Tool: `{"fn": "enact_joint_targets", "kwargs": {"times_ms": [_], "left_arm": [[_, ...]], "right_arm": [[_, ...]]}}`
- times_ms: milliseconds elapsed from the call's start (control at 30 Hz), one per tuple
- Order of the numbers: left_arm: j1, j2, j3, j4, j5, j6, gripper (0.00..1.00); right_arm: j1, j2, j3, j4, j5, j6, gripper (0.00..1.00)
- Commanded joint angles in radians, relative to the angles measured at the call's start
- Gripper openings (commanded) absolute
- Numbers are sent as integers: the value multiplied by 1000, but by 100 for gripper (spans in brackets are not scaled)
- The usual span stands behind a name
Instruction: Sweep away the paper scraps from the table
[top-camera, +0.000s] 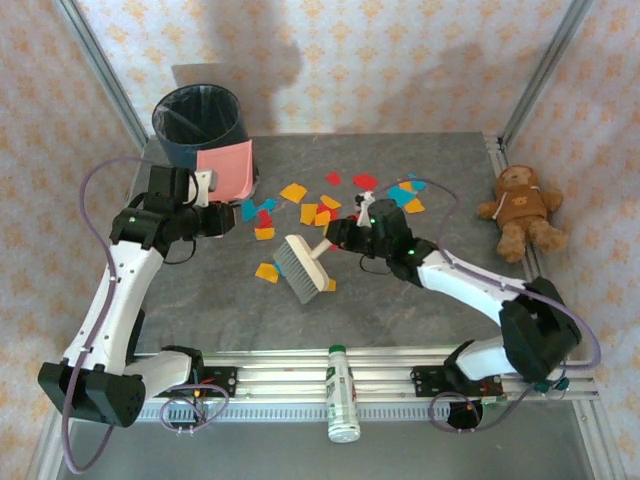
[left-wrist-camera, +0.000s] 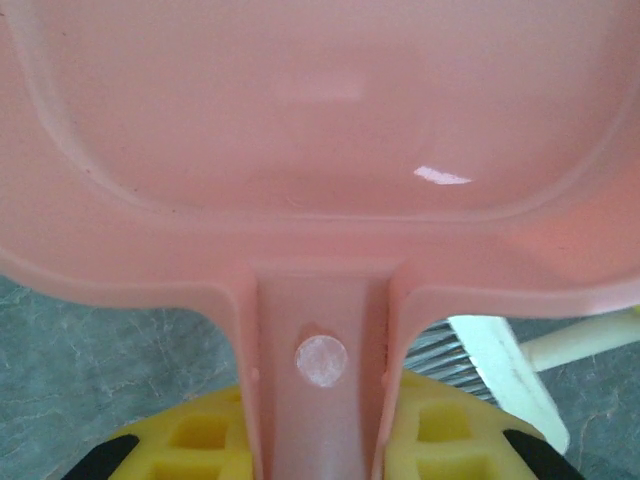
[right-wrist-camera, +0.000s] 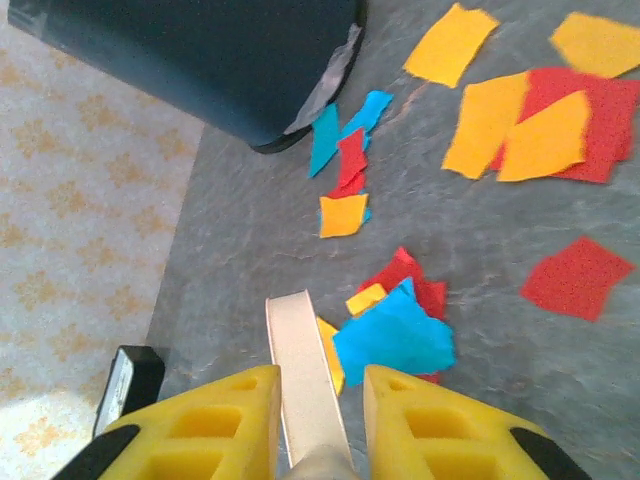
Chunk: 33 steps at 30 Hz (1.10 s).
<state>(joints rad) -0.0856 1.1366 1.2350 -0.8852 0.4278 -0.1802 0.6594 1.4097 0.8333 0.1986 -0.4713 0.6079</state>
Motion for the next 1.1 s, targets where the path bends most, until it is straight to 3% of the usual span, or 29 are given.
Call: {"fn": "enact_joint_targets", "kwargs": {"times_ms": [0,467,1067], "left_arm": [[-5,-23,-17,-35,-37,31,0],[-6,-41,-58,-17,-12,23,0],[-14,-35,-72,-12,16,31,0]], "right_arm": [[35,74,81,127,-1,54,0],[76,302,217,111,46,142,0],[74,187,153,-203,310,-4,0]]}}
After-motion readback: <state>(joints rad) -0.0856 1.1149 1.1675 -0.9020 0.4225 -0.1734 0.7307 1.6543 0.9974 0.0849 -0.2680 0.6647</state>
